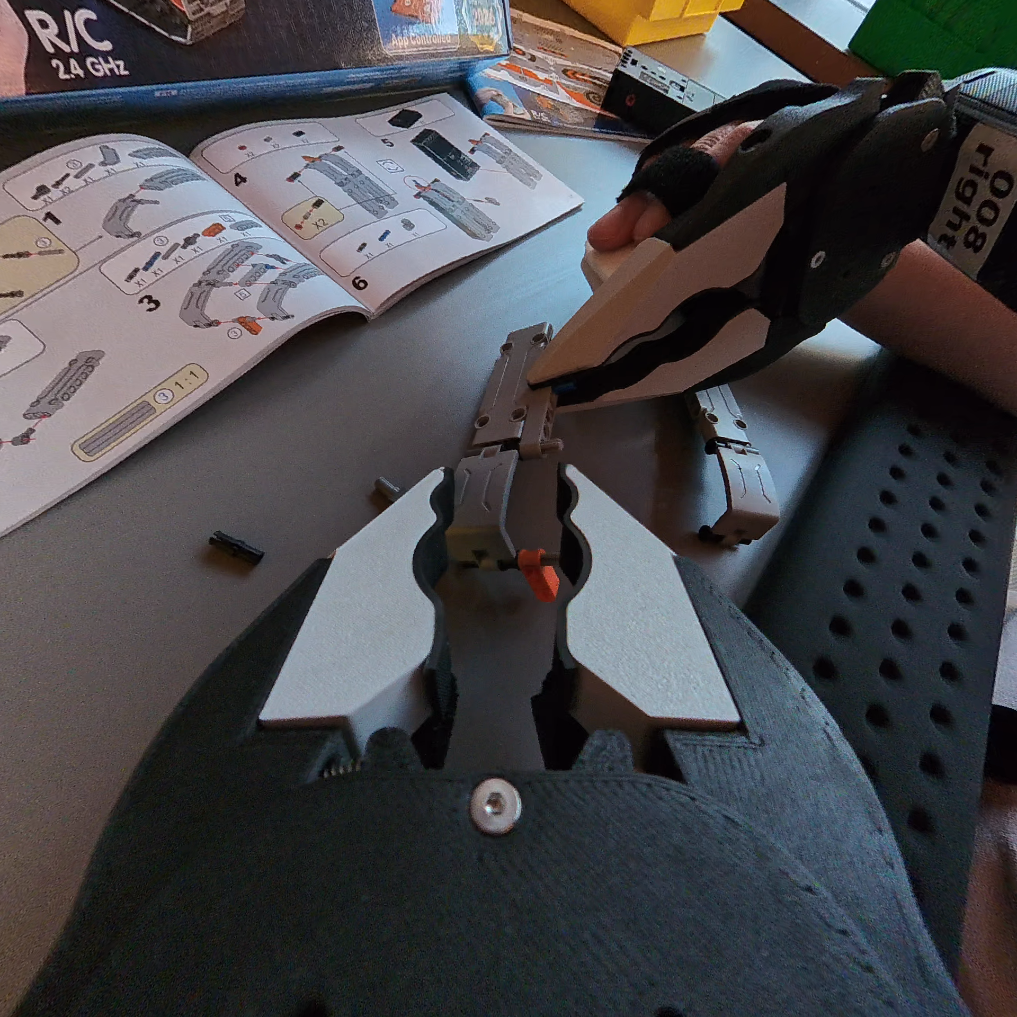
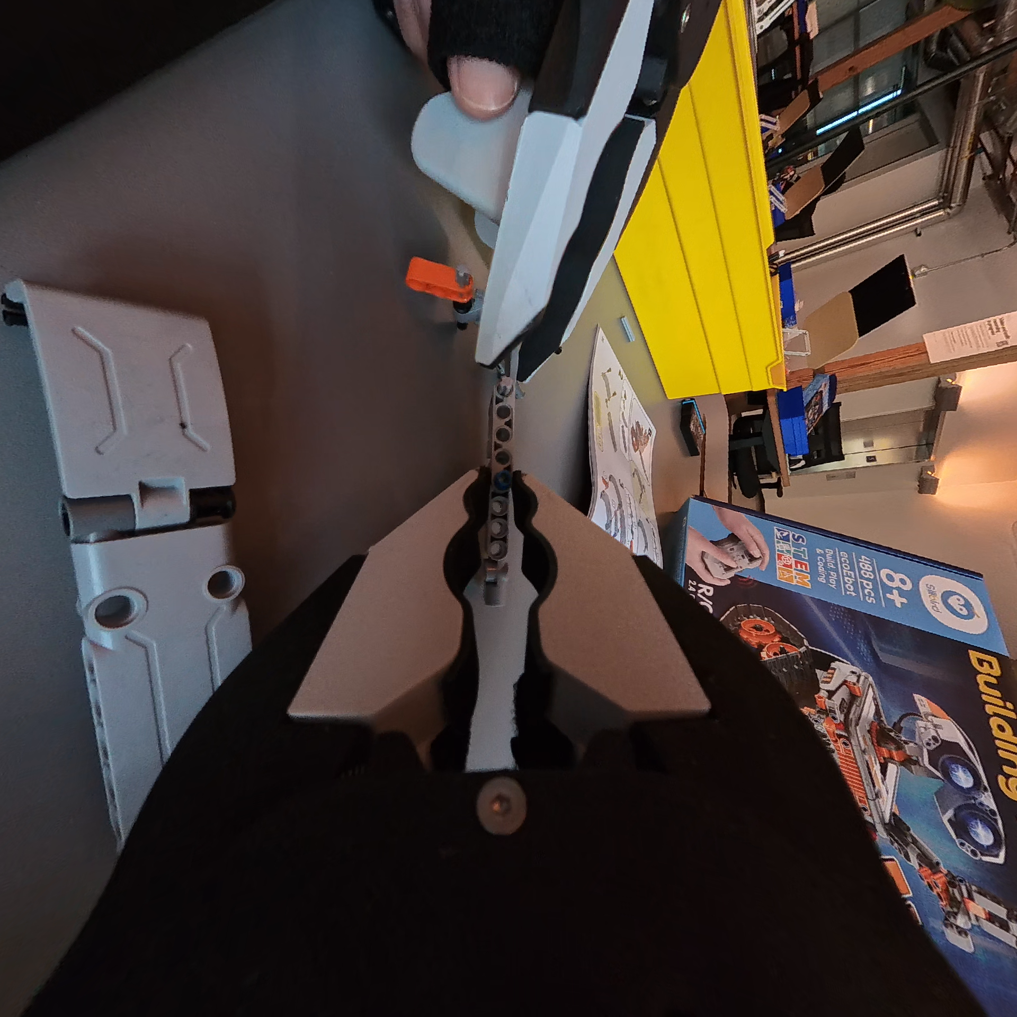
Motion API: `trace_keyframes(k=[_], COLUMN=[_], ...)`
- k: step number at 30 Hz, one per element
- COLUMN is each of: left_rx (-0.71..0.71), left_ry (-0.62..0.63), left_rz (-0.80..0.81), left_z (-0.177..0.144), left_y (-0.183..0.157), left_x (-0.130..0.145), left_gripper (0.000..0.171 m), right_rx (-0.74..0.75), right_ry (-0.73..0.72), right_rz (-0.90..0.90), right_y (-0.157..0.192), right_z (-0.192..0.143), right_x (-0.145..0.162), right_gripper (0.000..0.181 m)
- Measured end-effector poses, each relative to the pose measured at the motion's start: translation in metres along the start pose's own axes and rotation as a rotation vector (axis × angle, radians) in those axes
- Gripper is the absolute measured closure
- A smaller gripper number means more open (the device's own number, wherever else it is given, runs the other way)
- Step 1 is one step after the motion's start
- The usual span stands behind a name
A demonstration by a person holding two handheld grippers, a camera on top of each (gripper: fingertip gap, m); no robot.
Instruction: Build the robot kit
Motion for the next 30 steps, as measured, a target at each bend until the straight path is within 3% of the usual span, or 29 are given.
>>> trace_keyframes(k=[8,15,23,30], left_rx=[-0.003,-0.035,-0.019,-0.013], left_ry=[0.013,0.077,0.099,0.099], left_rz=[-0.010,0.041,0.040,0.029], left_z=[0.001,0.004,0.003,0.003], left_y=[0.002,0.002,0.002,0.002], left_x=[0.001,0.008,0.010,0.010], left_gripper=[0.124,0.148,0.148,0.148], right_rx=[0.014,0.015,0.018,-0.026], right_ry=[-0.004,0.008,0.047,0.057], right_rz=[-0.018,-0.035,-0.009,0.035], right_y=[-0.002,-0.002,-0.002,0.001], right_z=[0.000,0.000,0.002,0.001], right_x=[-0.002,0.000,0.008,0.009], right_gripper=[0.175,0.175,0.167,0.173])
Point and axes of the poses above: each gripper's, where its closed fingertips meet, z out along the fingers, x out of its underside, y = z × x across the jaws, the point moved 5 cm from there along -z, back along the fingers, and after that the axes turned 10 degrees about -y, right-handed, at the moved point
